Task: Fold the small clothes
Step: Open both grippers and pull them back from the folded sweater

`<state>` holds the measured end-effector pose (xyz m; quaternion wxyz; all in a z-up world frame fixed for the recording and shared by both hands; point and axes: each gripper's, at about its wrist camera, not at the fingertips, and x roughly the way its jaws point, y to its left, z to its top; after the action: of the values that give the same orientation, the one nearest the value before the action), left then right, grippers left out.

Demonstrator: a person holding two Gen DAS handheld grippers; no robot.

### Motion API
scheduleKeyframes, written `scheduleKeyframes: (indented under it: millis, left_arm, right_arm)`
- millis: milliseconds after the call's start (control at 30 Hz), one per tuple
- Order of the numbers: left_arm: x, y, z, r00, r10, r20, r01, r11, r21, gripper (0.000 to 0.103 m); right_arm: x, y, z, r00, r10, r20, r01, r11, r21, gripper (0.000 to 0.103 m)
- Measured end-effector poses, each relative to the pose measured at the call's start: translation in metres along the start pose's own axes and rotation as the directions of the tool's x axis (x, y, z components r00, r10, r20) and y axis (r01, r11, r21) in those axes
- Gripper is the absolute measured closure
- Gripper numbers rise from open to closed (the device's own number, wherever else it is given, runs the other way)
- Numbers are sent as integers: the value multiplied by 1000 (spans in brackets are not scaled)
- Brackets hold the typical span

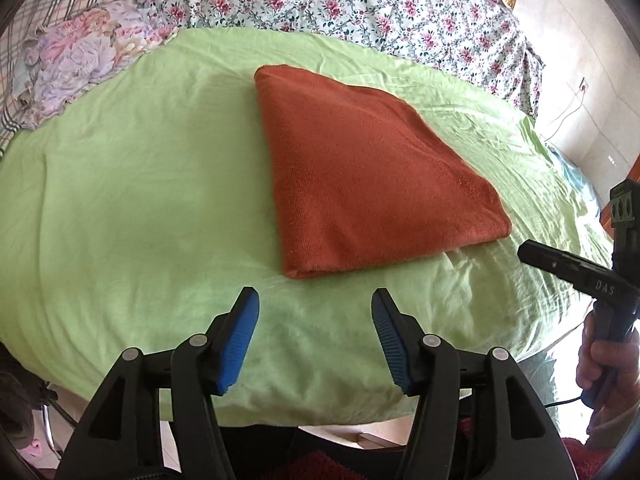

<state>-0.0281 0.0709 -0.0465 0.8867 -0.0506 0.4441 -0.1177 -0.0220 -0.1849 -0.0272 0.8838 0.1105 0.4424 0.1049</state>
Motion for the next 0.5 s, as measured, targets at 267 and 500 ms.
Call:
scheduleKeyframes:
  millis: [267,500]
  left_arm:
    - [-18,-3,4,998,41,48,-42,999,33,24]
    - [-9,2,25,997,45,65,-47,999,20,21]
  right_arm:
    - [0,14,-2,1000,27,-8,-28,998,-57,29]
    - [6,10,12,1000,20,-4,-20,999,-42,20]
